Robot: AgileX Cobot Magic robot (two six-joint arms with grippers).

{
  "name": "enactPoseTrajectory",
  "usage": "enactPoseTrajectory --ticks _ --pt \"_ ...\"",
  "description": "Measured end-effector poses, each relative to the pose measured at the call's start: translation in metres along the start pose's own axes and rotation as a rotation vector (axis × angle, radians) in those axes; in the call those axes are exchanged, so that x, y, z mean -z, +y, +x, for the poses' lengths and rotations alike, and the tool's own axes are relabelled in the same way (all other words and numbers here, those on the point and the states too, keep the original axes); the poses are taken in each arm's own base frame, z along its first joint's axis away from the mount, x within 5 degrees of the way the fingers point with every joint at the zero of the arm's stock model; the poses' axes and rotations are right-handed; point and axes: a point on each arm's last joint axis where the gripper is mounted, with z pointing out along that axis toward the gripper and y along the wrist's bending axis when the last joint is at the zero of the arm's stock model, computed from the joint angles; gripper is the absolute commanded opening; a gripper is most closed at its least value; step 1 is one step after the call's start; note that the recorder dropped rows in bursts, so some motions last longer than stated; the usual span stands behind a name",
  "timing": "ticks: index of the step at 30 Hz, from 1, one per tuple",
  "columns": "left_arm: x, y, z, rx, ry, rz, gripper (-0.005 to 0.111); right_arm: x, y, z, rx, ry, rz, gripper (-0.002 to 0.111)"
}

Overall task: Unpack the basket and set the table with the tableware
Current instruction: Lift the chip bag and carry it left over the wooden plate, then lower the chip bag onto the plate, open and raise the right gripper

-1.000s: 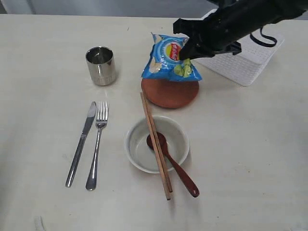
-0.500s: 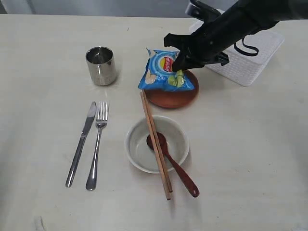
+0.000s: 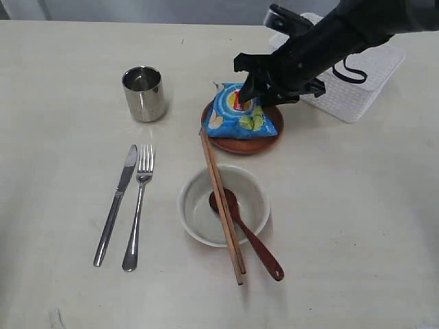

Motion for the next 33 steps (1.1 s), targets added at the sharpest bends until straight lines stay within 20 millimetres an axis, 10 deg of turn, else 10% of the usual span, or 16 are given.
enactPoseTrajectory --ticks 25,27,29,33 --pt "0.0 0.0 0.0 0.0 0.0 0.0 0.0 0.041 0.026 -0.025 0.159 0.165 0.018 0.046" --pt "0.0 0.0 0.0 0.0 0.0 0.0 0.0 0.051 0.035 -0.03 0.182 0.197 -0.005 0.037" --pt "0.0 0.0 0.0 0.0 0.0 0.0 0.0 0.052 0.044 -0.028 0.203 0.216 -0.016 0.002" --pt "0.0 0.0 0.0 0.0 0.0 0.0 0.0 0.027 0.062 -0.012 0.358 0.243 0.105 0.0"
